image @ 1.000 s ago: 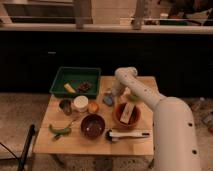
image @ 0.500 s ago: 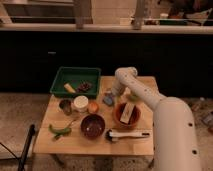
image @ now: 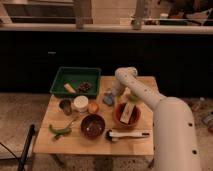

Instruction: Place sponge in paper cup

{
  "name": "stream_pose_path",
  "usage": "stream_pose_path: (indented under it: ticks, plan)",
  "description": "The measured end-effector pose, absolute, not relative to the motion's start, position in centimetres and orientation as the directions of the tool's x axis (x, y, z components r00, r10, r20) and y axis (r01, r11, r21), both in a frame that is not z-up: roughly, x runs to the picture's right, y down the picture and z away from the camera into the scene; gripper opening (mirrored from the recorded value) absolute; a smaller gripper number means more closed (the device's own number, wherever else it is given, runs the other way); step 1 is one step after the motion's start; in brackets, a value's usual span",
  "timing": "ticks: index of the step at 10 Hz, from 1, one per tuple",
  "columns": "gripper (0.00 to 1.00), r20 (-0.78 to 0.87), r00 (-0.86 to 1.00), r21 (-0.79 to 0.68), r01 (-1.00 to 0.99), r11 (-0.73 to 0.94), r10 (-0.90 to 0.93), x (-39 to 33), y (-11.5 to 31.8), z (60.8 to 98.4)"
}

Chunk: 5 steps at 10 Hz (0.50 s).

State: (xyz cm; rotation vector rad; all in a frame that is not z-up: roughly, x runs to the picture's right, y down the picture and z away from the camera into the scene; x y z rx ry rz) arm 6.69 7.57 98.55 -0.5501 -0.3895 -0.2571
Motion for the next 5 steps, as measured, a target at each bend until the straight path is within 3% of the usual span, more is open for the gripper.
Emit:
stream_pose_path:
  ticks: [5]
  plan:
    - [0.24,0.42,0.898,-0.458,0.335,0.824,-0.131,7.15,7.47,98.33]
